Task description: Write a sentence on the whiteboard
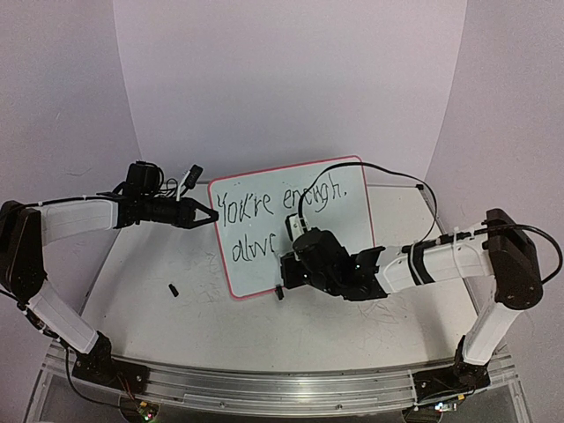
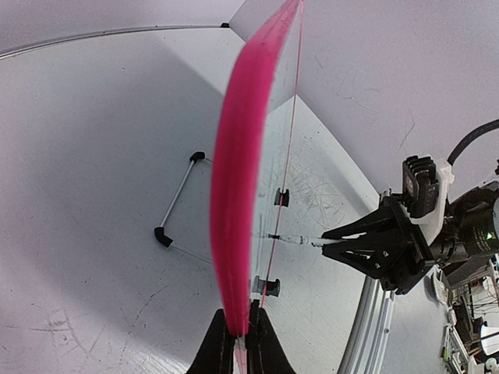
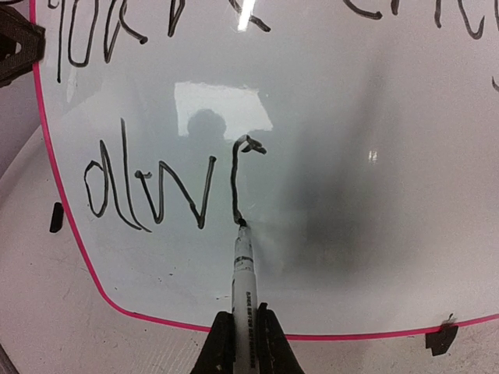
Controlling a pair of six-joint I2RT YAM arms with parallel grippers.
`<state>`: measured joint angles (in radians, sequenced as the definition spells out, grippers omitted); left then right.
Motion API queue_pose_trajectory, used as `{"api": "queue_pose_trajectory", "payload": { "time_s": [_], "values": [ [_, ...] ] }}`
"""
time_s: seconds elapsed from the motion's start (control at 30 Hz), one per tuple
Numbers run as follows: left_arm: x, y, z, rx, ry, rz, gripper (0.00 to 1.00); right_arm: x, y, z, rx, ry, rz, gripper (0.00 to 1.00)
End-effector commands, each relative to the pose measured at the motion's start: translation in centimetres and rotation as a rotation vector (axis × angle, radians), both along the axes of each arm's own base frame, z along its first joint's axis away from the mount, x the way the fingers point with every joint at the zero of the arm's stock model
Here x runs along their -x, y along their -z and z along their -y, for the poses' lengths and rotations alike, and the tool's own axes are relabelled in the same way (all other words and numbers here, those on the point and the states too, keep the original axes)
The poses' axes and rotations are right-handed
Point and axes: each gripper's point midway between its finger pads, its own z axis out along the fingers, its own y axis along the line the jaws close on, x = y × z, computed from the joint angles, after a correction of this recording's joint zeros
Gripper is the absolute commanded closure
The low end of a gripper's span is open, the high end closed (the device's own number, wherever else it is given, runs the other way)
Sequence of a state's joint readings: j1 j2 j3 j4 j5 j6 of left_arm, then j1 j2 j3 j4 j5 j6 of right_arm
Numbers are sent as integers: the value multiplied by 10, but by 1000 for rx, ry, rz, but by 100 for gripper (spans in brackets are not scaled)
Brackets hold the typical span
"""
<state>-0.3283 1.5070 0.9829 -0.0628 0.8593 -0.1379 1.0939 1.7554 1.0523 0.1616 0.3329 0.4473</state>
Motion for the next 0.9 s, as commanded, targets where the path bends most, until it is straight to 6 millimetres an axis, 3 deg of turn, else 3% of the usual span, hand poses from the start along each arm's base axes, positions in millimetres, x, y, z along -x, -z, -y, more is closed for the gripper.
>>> {"api": "queue_pose_trajectory", "payload": {
  "time_s": [0.0, 0.5, 0.67, 0.87],
  "values": [
    [2, -13, 9, 5, 42, 55, 100, -15, -22, 15, -8, 83, 52, 100],
    [2, -12, 9, 5, 43, 55, 100, -36, -47, 4, -23, 88, 115, 100],
    [2, -13, 9, 5, 44, 59, 100, -36, -42, 1, -20, 77, 105, 100],
    [2, -12, 9, 4, 43, 57, 100, -22, -25, 3, -9, 46, 58, 100]
  ]
}}
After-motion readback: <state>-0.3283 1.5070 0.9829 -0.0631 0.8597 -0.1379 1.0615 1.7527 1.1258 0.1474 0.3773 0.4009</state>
